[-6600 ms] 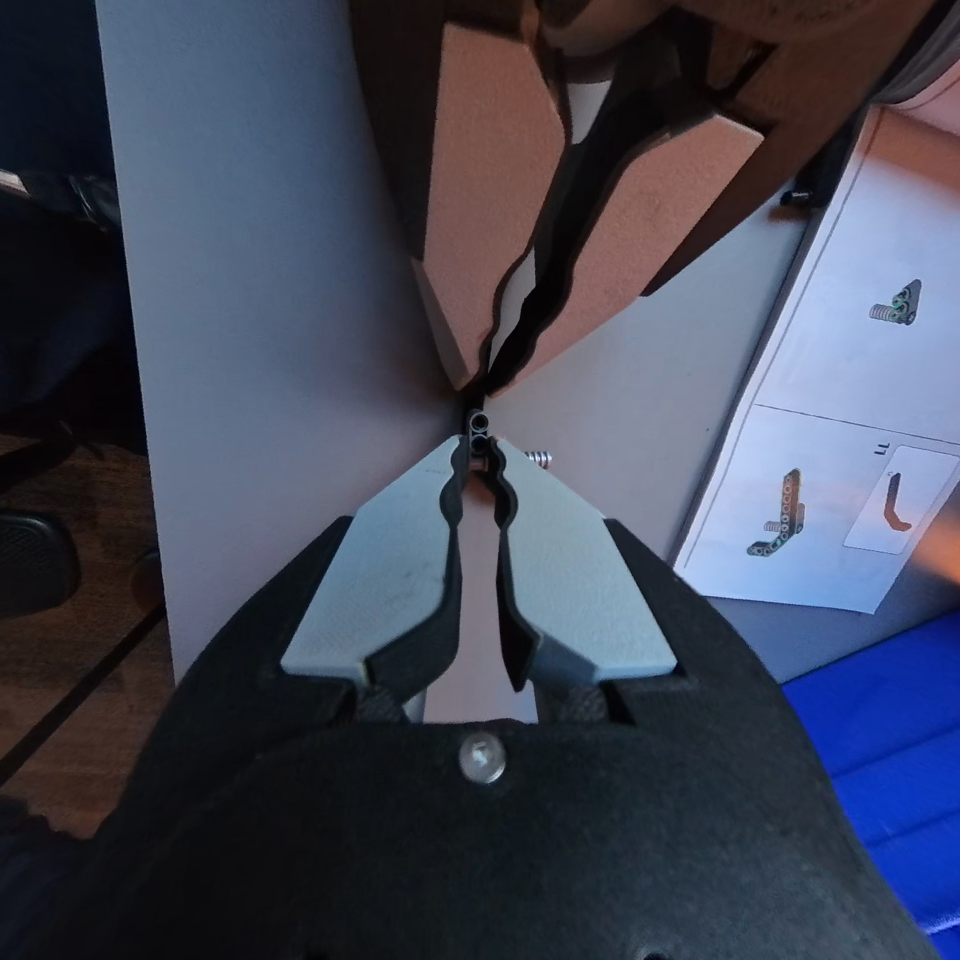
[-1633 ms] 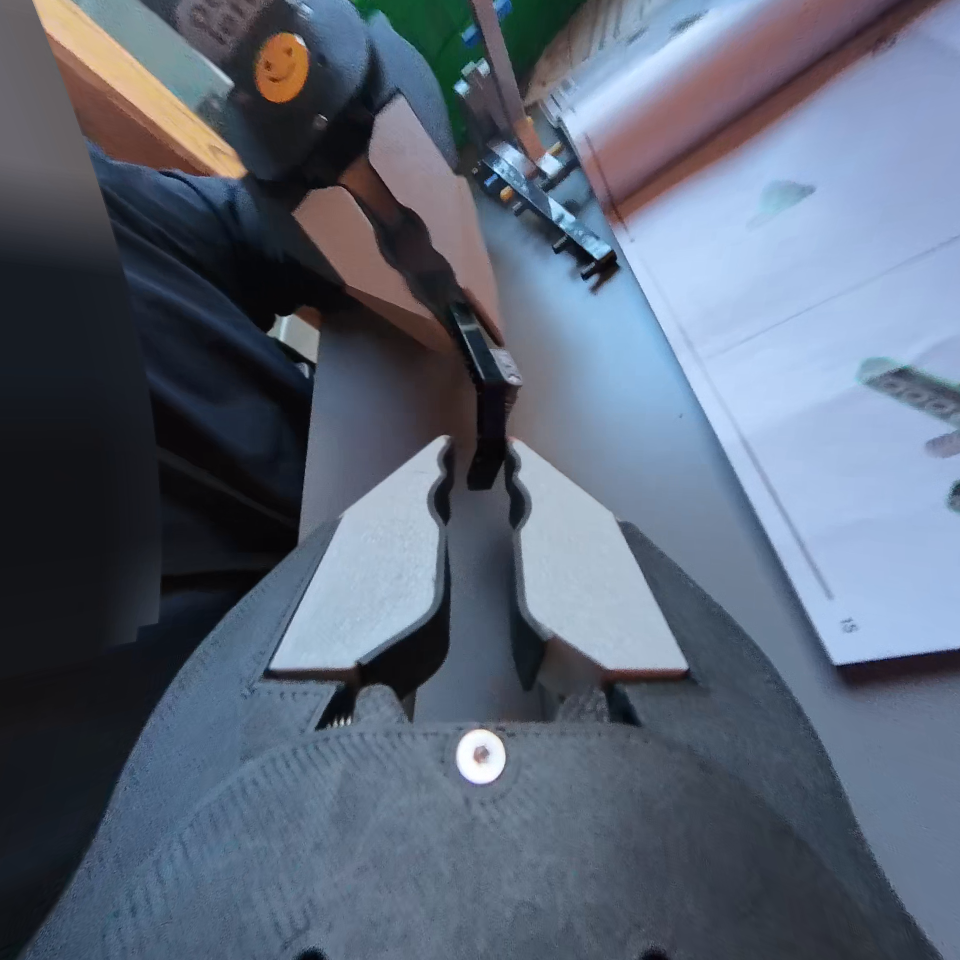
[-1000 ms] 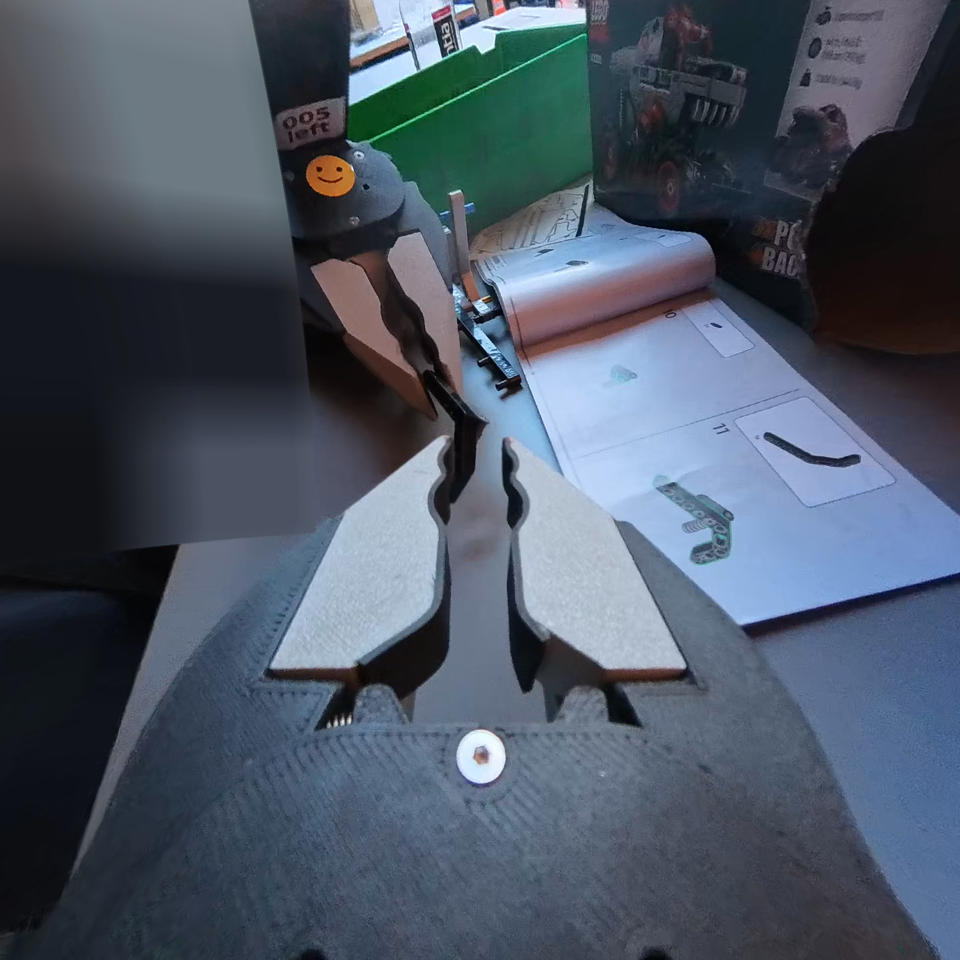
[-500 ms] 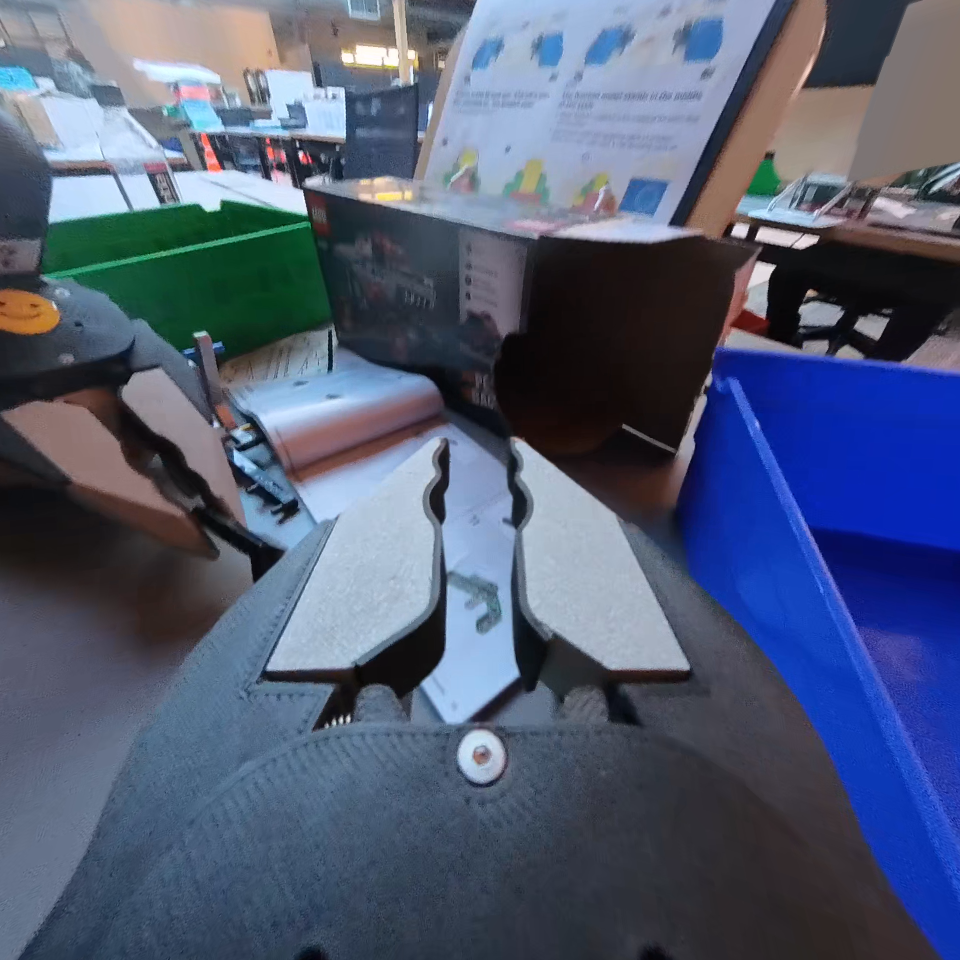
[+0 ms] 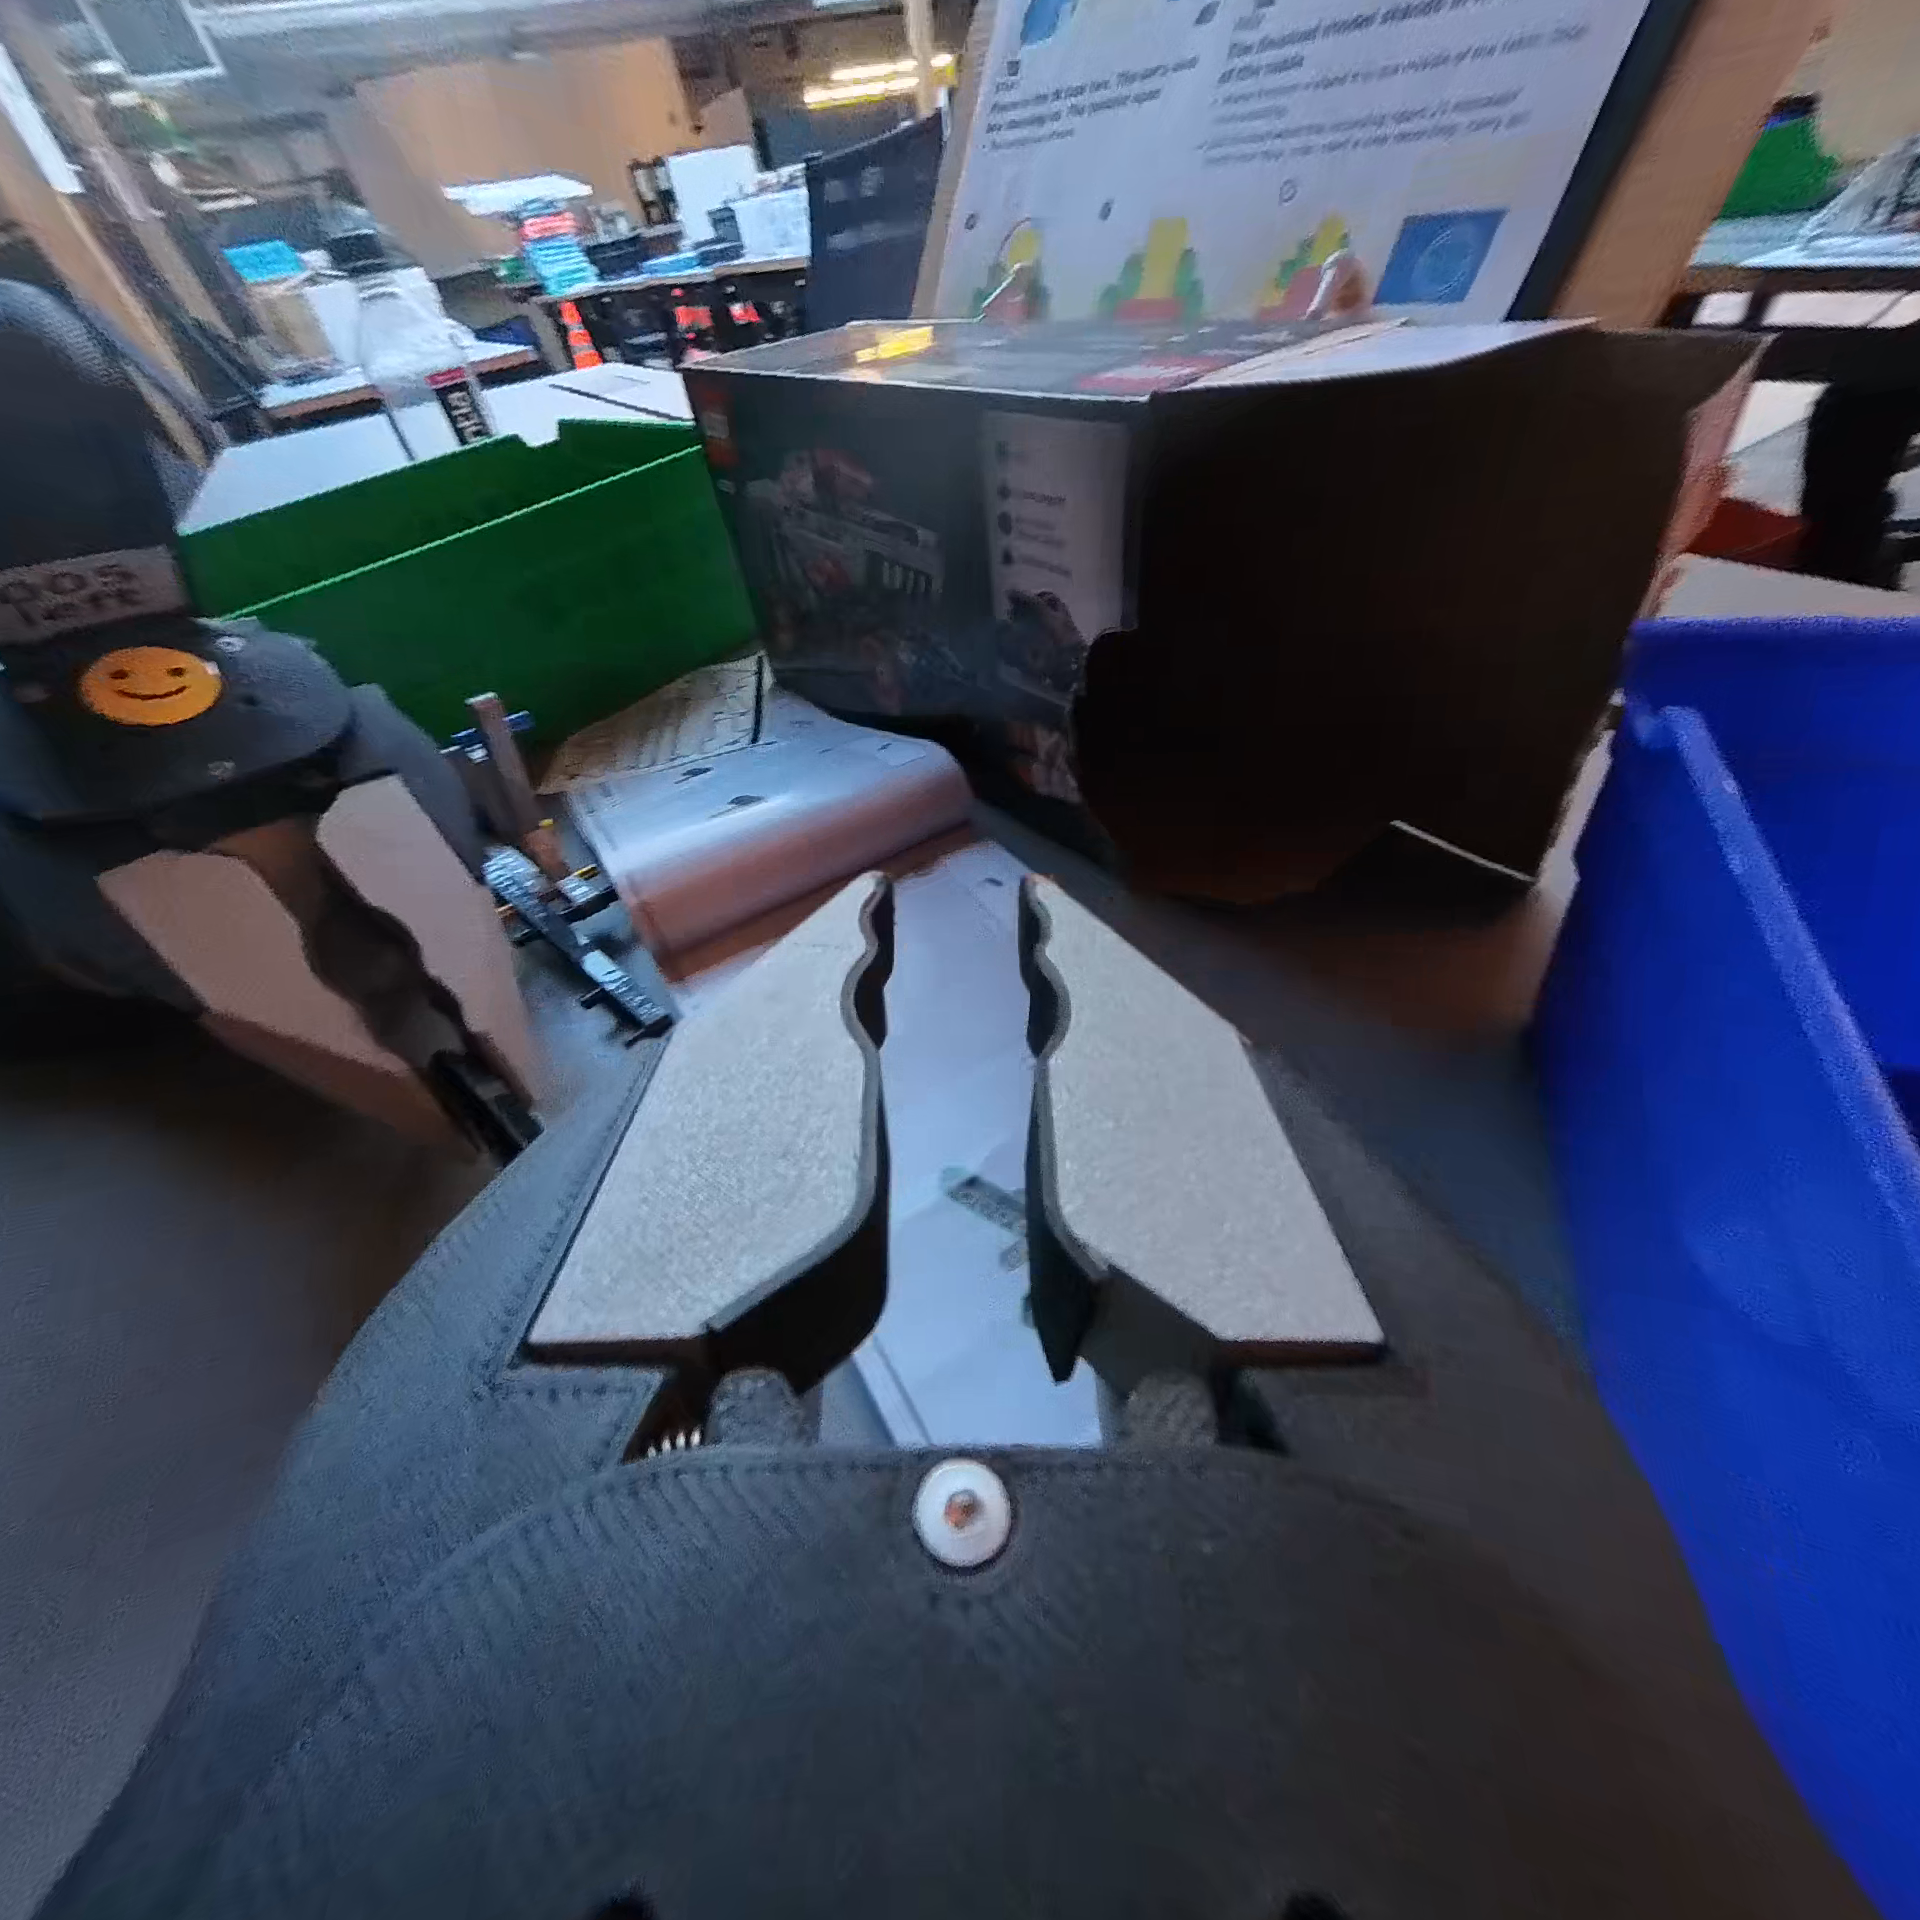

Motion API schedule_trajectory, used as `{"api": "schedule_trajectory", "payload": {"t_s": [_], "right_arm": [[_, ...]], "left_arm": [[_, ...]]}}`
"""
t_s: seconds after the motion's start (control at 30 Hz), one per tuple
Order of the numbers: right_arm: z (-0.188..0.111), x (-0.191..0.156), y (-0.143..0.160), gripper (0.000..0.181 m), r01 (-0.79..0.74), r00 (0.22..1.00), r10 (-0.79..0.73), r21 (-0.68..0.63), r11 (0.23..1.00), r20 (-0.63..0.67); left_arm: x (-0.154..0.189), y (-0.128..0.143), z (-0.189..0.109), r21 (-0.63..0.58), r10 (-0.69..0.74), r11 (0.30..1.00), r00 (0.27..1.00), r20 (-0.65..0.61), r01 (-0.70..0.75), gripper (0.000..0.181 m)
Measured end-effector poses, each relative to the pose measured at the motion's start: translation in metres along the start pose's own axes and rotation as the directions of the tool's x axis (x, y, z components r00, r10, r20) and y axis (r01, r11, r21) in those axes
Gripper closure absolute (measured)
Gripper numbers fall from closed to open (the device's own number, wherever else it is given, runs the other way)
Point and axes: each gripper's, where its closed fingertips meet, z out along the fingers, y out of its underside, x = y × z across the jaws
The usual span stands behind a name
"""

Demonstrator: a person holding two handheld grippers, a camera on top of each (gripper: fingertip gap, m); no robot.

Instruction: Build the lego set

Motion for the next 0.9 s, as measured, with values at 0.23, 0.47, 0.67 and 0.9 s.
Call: {"api": "schedule_trajectory", "payload": {"t_s": [0.23,0.47,0.67,0.9], "right_arm": [[-0.005,-0.020,0.005,0.158,0.026,0.994,-0.021,-0.040,0.999,0.109],[-0.005,-0.032,0.010,0.158,0.024,0.984,-0.010,-0.077,0.997,0.176],[-0.001,-0.041,0.018,0.158,0.047,0.977,-0.019,-0.126,0.991,0.215],[-0.008,-0.014,0.007,0.159,0.076,0.996,-0.071,-0.096,0.993,0.052]], "left_arm": [[0.001,-0.005,-0.005,0.046,-0.049,0.998,0.997,-0.051,0.051,0.173],[0.002,-0.007,-0.007,0.057,-0.068,0.996,0.994,-0.086,0.073,0.173],[0.001,-0.009,-0.008,0.074,-0.087,0.993,0.992,-0.096,0.095,0.173],[0.005,-0.008,-0.007,0.062,-0.036,0.997,0.996,-0.076,0.040,0.173]]}}
